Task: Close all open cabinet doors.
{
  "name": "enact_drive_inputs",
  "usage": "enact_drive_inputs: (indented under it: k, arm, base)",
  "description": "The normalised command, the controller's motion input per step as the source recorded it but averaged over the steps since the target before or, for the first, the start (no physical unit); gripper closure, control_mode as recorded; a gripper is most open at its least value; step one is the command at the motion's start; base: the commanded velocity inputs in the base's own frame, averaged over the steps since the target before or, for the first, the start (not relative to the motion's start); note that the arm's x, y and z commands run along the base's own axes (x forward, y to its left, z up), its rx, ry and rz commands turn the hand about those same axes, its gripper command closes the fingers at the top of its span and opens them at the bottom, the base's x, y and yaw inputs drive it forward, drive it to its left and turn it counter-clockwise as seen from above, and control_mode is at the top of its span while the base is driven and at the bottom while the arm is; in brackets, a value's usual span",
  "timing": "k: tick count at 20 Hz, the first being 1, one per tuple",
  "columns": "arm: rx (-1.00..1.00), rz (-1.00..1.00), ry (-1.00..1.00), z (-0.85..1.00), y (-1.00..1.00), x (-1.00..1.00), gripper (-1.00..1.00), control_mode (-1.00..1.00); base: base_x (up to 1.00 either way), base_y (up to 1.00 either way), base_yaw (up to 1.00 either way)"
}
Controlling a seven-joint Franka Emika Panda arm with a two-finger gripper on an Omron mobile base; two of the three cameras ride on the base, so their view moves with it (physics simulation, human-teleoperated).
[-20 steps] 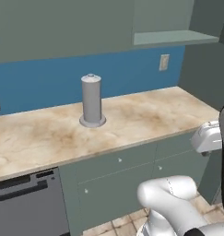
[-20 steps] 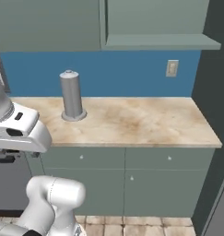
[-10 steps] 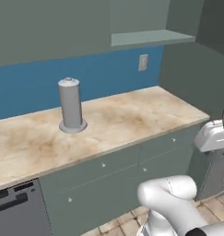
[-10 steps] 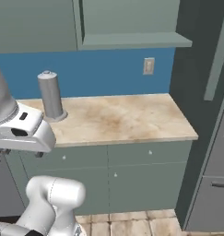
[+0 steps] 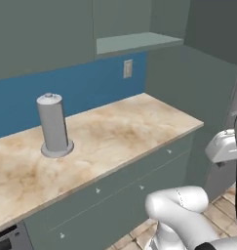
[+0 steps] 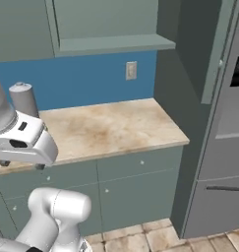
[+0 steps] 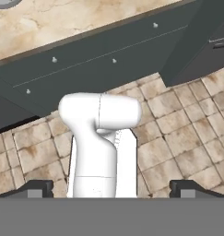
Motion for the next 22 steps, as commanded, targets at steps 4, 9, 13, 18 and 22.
enact_drive_inputs:
  k: [4,9,13,18,22]
  arm:
    - [0.00,0.00,0.00,0.00,0.00,0.00,-1.00,1.00]
    - [0.00,0.00,0.00,0.00,0.00,0.00,-1.00,1.00]
    - [0.00,0.00,0.00,0.00,0.00,0.00,-1.00,1.00]
    - [0.00,0.00,0.00,0.00,0.00,0.00,-1.00,1.00]
    - [0.00,0.00,0.00,0.00,0.00,0.00,-1.00,1.00]
  base:
    - [0.80,0.00,-0.09]
    - [0.65,-0.06,-0.02]
    - [0.30,-0.19,0.00]
    - [0.03,-0.35,-0.04]
    - [0.00,-0.17,-0.27]
